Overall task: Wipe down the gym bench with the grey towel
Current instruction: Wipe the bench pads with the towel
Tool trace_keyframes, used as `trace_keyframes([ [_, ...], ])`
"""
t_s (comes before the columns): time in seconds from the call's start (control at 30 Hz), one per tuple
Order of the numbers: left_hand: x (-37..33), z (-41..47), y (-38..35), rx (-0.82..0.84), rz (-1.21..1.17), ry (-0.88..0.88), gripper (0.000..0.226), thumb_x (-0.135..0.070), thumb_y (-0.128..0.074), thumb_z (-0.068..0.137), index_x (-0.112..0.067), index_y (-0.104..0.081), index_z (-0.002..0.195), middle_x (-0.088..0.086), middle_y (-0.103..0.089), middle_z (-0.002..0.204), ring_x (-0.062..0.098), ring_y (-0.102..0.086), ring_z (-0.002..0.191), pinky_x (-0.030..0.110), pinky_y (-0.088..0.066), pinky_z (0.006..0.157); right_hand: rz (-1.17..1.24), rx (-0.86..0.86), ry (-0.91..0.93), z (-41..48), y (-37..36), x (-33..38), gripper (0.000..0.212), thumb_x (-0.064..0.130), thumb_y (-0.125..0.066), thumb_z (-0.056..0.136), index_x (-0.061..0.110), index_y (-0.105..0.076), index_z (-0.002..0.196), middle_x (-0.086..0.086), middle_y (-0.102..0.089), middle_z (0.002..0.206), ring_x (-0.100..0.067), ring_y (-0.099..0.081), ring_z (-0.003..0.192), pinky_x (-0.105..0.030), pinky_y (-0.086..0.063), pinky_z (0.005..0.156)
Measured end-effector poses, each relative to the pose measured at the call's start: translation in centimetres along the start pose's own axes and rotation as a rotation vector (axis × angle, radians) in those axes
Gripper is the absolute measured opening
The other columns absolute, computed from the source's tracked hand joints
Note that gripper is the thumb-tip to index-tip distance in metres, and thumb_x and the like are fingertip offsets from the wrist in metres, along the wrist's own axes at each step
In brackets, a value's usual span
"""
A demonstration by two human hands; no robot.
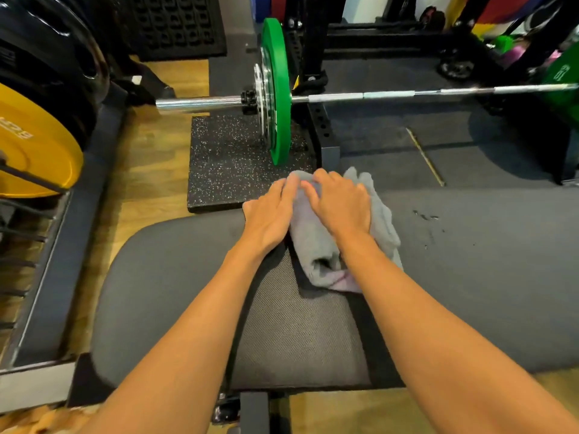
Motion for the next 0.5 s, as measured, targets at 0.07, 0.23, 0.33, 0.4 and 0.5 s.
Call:
trace_keyframes([
  [0.07, -0.2, -0.4, 0.2, -0.005, -0.011, -0.016, 0.064, -0.060, -0.015, 0.093, -0.026, -0.043, 0.138, 0.000, -0.050, 0.141, 0.022, -0.039, 0.133, 0.033, -0.013, 0.098, -0.008, 0.019, 0.018, 1.3, -0.1, 0.2, 0.036, 0.046, -0.038, 0.099, 0.018, -0.059, 0.105, -0.005, -0.066, 0.103, -0.030, -0.061, 0.093, -0.039, -0.033, 0.073],
  [0.23, -2.1, -1.3, 0.8, 0.022, 0.107, 0.095, 0.053, -0.057, -0.012, 0.097, -0.026, -0.052, 0.112, 0.004, -0.059, 0.125, 0.028, -0.048, 0.122, 0.043, -0.018, 0.099, 0.133, 0.038, 0.035, -8.2, 3.6, -1.1, 0.029, 0.045, -0.044, 0.096, 0.019, -0.058, 0.095, -0.003, -0.065, 0.096, -0.028, -0.058, 0.092, -0.041, -0.033, 0.074],
  [0.33, -3.5, -1.9, -0.1, 0.056, 0.260, 0.122, 0.056, -0.057, -0.013, 0.096, -0.025, -0.052, 0.121, 0.009, -0.058, 0.129, 0.035, -0.046, 0.123, 0.051, -0.018, 0.103, 0.131, 0.027, 0.027, -16.4, 6.4, -3.7, 0.027, 0.046, -0.049, 0.094, 0.022, -0.059, 0.087, 0.000, -0.063, 0.080, -0.025, -0.059, 0.075, -0.040, -0.038, 0.066],
  [0.4, -4.7, -1.8, -1.3, 0.072, 0.257, 0.118, 0.058, -0.058, -0.016, 0.096, -0.028, -0.042, 0.138, 0.007, -0.053, 0.139, 0.035, -0.043, 0.128, 0.053, -0.016, 0.107, 0.112, 0.007, 0.027, -19.2, 7.3, -4.9, 0.028, 0.046, -0.048, 0.094, 0.023, -0.060, 0.084, 0.003, -0.060, 0.073, -0.022, -0.056, 0.066, -0.038, -0.040, 0.060],
  [0.5, -6.5, -0.4, -3.3, 0.113, 0.174, 0.047, 0.054, -0.056, -0.016, 0.098, -0.023, -0.051, 0.123, 0.006, -0.060, 0.123, 0.034, -0.047, 0.123, 0.050, -0.017, 0.102, 0.105, -0.035, -0.003, -17.6, 6.7, -5.5, 0.032, 0.046, -0.047, 0.093, 0.022, -0.060, 0.078, 0.004, -0.060, 0.067, -0.021, -0.054, 0.060, -0.035, -0.039, 0.057],
])
Point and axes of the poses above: each hand's wrist, its own z-axis towards the middle knuckle, its own y-axis out of the back of the hand, x = y × z, the point moved 2 cm from there along z, towards the middle knuckle
